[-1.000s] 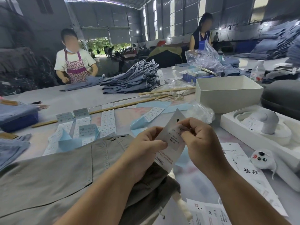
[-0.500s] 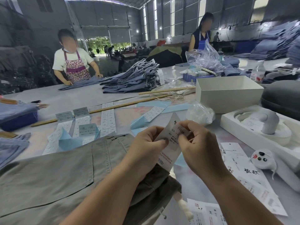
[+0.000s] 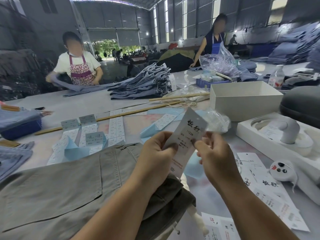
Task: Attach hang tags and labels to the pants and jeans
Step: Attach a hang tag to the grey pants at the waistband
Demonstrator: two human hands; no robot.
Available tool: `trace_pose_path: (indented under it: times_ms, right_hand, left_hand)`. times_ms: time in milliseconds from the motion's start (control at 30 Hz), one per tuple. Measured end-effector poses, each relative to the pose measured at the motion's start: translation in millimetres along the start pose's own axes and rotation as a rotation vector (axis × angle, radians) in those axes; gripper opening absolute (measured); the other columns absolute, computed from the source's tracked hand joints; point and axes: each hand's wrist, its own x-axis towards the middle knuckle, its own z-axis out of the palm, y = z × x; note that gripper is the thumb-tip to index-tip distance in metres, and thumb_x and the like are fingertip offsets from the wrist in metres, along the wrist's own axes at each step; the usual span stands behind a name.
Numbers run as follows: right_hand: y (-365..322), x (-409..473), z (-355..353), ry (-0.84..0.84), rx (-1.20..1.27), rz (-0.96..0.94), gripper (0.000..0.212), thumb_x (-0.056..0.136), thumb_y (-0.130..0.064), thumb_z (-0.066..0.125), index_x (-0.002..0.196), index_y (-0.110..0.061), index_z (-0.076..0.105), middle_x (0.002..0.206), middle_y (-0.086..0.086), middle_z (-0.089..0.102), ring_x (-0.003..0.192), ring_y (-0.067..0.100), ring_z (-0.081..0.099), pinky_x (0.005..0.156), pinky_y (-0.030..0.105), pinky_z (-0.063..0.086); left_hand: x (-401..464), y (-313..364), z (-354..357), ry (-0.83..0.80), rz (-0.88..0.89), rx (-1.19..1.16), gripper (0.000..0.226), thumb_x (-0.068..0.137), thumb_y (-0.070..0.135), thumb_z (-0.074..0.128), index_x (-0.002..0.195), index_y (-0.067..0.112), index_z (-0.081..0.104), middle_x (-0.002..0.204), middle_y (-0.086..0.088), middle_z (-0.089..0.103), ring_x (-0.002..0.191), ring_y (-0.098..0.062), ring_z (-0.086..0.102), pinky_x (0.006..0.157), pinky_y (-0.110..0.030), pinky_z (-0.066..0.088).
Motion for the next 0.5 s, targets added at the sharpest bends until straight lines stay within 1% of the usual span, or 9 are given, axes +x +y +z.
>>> trace_pose_path:
  times_ms: [33,67,167,233,333,400,433,500]
  right_hand:
    - [0.2,-0.7,-0.3,-0.019,0.106,0.05,0.002,0.095,-0.028,0.058,0.094,-0.029,0.058,0.079,-0.014,0.067,0.074,0.007,0.062,0.064,0.021,0.051]
    - [0.2,-1.4,0.1,-0.037,0.185,0.075,0.005,0.097,-0.03,0.057,0.093,-0.029,0.06,0.076,-0.013,0.068,0.073,0.007,0.063,0.064,0.021,0.054]
    - [-2.2,-2.6,0.8,-0.051,0.308,0.079,0.012,0.098,-0.03,0.056,0.093,-0.029,0.066,0.077,-0.013,0.071,0.071,0.005,0.064,0.063,0.022,0.057]
    - [-3.3,-2.2,1.1,-0.031,0.327,0.051,0.015,0.097,-0.029,0.057,0.089,-0.029,0.069,0.077,-0.012,0.072,0.068,0.007,0.063,0.062,0.021,0.057]
    - [-5.6,-0.9,0.8,-0.037,0.296,0.001,0.018,0.097,-0.028,0.058,0.084,-0.033,0.07,0.077,-0.014,0.072,0.073,0.01,0.062,0.061,0.018,0.056]
    - [-7.9,0.1,-0.4,-0.06,0.277,-0.017,0.019,0.097,-0.026,0.058,0.084,-0.035,0.069,0.077,-0.016,0.072,0.076,0.013,0.062,0.061,0.019,0.057]
    - [-9.1,0.7,-1.3,-0.074,0.265,-0.02,0.02,0.097,-0.025,0.058,0.085,-0.035,0.069,0.078,-0.014,0.072,0.077,0.016,0.063,0.063,0.022,0.058]
    - [-12.1,2.9,-3.7,-0.102,0.251,-0.025,0.018,0.097,-0.022,0.057,0.088,-0.029,0.071,0.08,-0.006,0.073,0.078,0.025,0.063,0.067,0.034,0.058]
  left_hand:
    - [0.0,0.2,0.1,0.0,0.001,0.007,0.029,0.096,0.008,0.056,0.091,0.033,0.071,0.084,0.014,0.073,0.066,-0.001,0.065,0.051,-0.012,0.047]
    - [-0.1,0.5,0.3,-0.001,0.001,0.013,0.029,0.096,0.008,0.057,0.09,0.033,0.07,0.083,0.015,0.073,0.067,0.0,0.065,0.051,-0.011,0.046]
    - [-0.4,0.9,0.0,-0.009,-0.012,0.003,0.029,0.095,0.008,0.057,0.09,0.034,0.07,0.084,0.016,0.073,0.068,0.001,0.065,0.053,-0.01,0.046]
    - [-0.3,1.5,0.2,-0.021,-0.027,-0.012,0.023,0.094,0.011,0.06,0.09,0.032,0.07,0.085,0.014,0.074,0.068,0.0,0.066,0.054,-0.012,0.047]
    - [-0.9,3.0,0.6,-0.03,-0.064,-0.063,0.009,0.093,0.026,0.065,0.088,0.031,0.072,0.084,0.009,0.075,0.065,-0.003,0.065,0.056,-0.019,0.048]
    - [-0.1,3.7,-0.2,-0.023,-0.09,-0.089,0.011,0.092,0.034,0.065,0.086,0.031,0.073,0.081,0.006,0.074,0.064,-0.006,0.065,0.058,-0.023,0.048]
    - [0.6,4.1,-0.7,-0.018,-0.104,-0.102,0.014,0.092,0.035,0.063,0.086,0.028,0.074,0.08,0.005,0.074,0.062,-0.007,0.065,0.057,-0.023,0.049]
    - [2.5,5.7,-1.0,-0.005,-0.133,-0.146,0.019,0.094,0.033,0.062,0.085,0.02,0.073,0.077,0.001,0.074,0.059,-0.008,0.065,0.054,-0.021,0.05]
